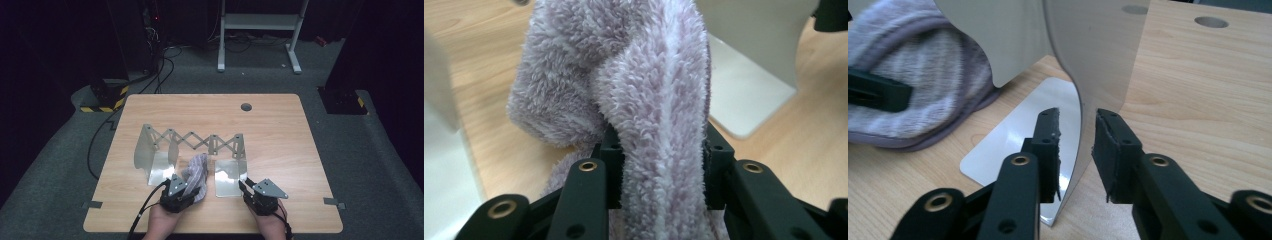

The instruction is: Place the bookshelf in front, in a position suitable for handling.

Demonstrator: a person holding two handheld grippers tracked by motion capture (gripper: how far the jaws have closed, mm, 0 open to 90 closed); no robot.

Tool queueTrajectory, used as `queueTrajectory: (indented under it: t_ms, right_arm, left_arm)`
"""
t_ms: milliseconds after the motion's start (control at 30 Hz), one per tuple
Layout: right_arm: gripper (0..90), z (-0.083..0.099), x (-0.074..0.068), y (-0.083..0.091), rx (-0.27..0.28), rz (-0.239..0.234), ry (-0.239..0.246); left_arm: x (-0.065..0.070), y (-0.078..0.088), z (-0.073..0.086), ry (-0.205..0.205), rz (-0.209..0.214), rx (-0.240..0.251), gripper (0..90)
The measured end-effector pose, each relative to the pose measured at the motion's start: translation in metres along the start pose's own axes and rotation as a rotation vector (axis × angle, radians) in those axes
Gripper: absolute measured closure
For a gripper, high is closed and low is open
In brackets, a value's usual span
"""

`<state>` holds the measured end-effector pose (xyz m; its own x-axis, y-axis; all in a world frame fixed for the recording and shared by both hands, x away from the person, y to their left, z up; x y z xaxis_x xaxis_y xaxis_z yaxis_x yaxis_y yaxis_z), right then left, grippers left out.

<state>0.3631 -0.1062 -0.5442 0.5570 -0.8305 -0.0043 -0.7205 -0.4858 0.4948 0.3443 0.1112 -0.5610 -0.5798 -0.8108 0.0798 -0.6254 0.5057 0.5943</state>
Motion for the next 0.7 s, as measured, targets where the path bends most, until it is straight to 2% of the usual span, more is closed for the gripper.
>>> queueTrajectory:
  t_ms: [133,300,400,500,700]
  right_arm:
    - [70.7,0.004,0.000,-0.002,-0.018,-0.002,-0.006]
    - [73.6,0.009,0.001,-0.008,-0.051,-0.007,-0.017]
    - [76.7,0.011,0.003,-0.010,-0.062,-0.005,-0.022]
    - [83.0,0.011,0.003,-0.012,-0.069,0.001,-0.021]
    - [84.0,0.010,0.002,-0.014,-0.068,-0.009,-0.029]
  left_arm:
    - [-0.002,0.009,0.013,0.023,0.009,0.009,64.1]
    - [-0.005,0.014,0.014,0.025,0.002,0.012,64.0]
    - [-0.012,0.015,0.017,0.037,-0.018,0.003,64.1]
    - [-0.023,0.017,0.023,0.045,-0.064,-0.018,64.4]
    - [-0.046,0.016,0.030,0.084,-0.127,-0.041,65.1]
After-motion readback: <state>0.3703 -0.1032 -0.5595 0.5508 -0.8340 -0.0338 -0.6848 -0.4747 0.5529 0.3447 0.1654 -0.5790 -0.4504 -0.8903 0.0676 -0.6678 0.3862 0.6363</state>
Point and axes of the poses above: each handheld gripper's, and its own axes: y roughly backward along the jaws, z roughly out of its underside, x roughly to its right, the point moved 8 cm from there along -y, roughly forward along the jaws, and after that the axes turned 2 degrees about -x, right-handed, at the moved point
